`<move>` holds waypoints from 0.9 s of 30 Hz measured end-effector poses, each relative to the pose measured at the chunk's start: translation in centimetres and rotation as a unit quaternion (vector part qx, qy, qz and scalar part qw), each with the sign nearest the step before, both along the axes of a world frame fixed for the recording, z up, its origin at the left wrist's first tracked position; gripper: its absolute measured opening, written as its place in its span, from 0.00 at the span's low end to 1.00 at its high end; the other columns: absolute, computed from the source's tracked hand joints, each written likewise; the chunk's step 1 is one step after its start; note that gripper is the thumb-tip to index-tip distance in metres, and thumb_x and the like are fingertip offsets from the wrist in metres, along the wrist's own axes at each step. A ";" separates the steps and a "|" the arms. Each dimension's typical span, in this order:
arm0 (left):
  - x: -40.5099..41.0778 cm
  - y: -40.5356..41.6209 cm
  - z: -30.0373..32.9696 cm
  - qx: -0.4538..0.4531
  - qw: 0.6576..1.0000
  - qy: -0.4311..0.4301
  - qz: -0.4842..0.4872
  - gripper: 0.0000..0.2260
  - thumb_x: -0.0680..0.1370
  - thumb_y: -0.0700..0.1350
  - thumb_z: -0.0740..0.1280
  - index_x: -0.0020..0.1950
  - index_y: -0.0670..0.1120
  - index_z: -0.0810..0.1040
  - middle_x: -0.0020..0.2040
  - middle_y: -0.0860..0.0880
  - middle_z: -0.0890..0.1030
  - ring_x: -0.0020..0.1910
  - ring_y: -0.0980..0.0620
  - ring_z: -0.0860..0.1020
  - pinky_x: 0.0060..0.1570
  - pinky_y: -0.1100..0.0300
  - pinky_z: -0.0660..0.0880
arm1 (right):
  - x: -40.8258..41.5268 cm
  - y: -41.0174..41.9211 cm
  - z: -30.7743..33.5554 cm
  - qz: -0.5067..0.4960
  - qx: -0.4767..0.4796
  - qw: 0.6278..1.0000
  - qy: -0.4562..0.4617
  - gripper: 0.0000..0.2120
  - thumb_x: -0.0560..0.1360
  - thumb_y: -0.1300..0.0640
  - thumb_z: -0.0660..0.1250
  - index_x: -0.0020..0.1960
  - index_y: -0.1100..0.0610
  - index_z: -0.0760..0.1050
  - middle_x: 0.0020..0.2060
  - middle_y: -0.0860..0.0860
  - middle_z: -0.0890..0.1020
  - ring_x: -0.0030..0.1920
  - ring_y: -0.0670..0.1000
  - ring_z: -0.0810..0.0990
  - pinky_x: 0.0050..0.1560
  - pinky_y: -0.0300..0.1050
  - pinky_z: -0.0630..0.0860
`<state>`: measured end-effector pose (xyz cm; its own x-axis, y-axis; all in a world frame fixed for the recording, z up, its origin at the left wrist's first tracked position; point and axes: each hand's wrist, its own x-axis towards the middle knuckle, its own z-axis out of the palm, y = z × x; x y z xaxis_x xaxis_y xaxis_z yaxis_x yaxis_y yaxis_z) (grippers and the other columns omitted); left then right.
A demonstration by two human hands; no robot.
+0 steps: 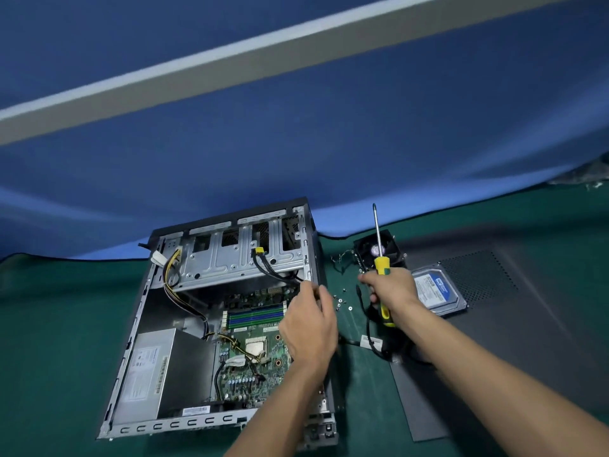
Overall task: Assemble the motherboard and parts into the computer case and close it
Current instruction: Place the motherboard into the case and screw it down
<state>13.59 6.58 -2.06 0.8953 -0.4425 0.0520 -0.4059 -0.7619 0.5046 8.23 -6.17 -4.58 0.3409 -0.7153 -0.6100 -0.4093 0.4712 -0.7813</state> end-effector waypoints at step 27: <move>4.5 -2.0 8.4 -0.263 0.702 0.649 0.129 0.15 0.82 0.44 0.58 0.44 0.45 0.82 0.22 0.51 0.72 0.17 0.59 0.70 0.17 0.72 0.64 | 2.1 2.5 7.4 0.138 -0.125 0.970 -0.154 0.04 0.71 0.63 0.72 0.39 0.59 0.78 0.25 0.51 0.78 0.21 0.46 0.70 0.24 0.39 0.68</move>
